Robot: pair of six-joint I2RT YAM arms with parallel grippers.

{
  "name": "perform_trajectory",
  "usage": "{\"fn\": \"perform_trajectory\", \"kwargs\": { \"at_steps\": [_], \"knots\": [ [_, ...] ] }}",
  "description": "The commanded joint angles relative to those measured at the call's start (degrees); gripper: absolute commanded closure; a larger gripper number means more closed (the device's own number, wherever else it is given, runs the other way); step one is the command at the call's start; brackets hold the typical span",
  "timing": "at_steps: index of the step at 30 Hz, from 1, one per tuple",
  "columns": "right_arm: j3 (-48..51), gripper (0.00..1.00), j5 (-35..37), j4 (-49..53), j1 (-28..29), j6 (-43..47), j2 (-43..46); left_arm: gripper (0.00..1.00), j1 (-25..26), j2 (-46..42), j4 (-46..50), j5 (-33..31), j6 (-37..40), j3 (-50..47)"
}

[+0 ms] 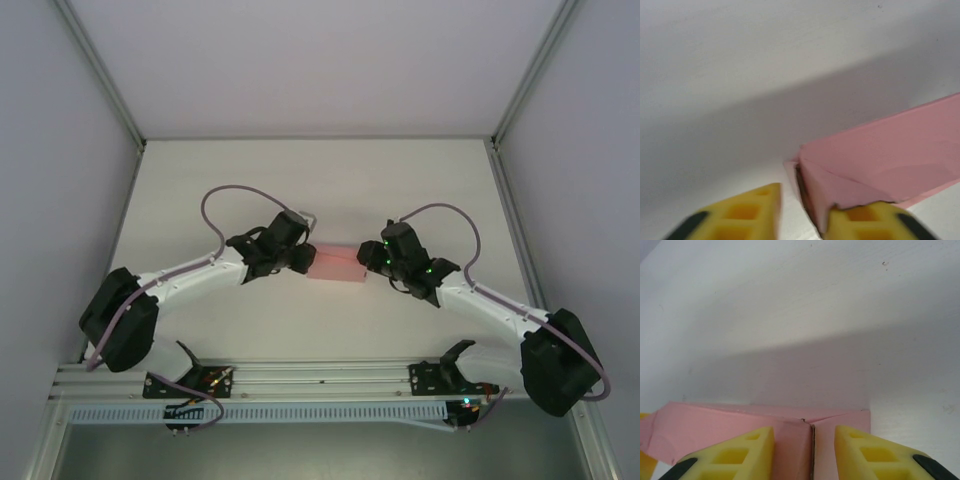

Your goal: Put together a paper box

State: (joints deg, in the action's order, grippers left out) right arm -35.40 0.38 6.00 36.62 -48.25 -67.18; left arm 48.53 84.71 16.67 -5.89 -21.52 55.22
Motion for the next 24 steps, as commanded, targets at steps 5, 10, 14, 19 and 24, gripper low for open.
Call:
{"fn": "perform_trajectory", "kwargs": {
  "at_steps": [5,10,14,19,24],
  "knots": [
    [4.20,0.67,-1.24,7.71,0.15,-2.01,-3.04,0.35,0.89,-4.81,14.81,6.16,5.73,0.97],
    [5.20,0.71,-2.08,6.62,0.22,-2.52,-3.16,0.17,0.52,-5.67,16.51,9.41,5.74,3.09],
    [6.60,0.72,-1.96,5.70,0.76,-2.30,-3.06,0.14,-0.20,-5.36,14.66,11.21,4.28,4.38],
    [9.11,0.74,-1.08,2.27,0.79,-0.75,-3.05,0.10,-7.83,-6.28,8.49,18.69,-2.96,3.03],
    [8.78,0.74,-1.65,1.65,0.81,0.06,-4.10,0.15,-13.17,-3.19,2.87,25.05,-4.35,0.10]
  ]
}}
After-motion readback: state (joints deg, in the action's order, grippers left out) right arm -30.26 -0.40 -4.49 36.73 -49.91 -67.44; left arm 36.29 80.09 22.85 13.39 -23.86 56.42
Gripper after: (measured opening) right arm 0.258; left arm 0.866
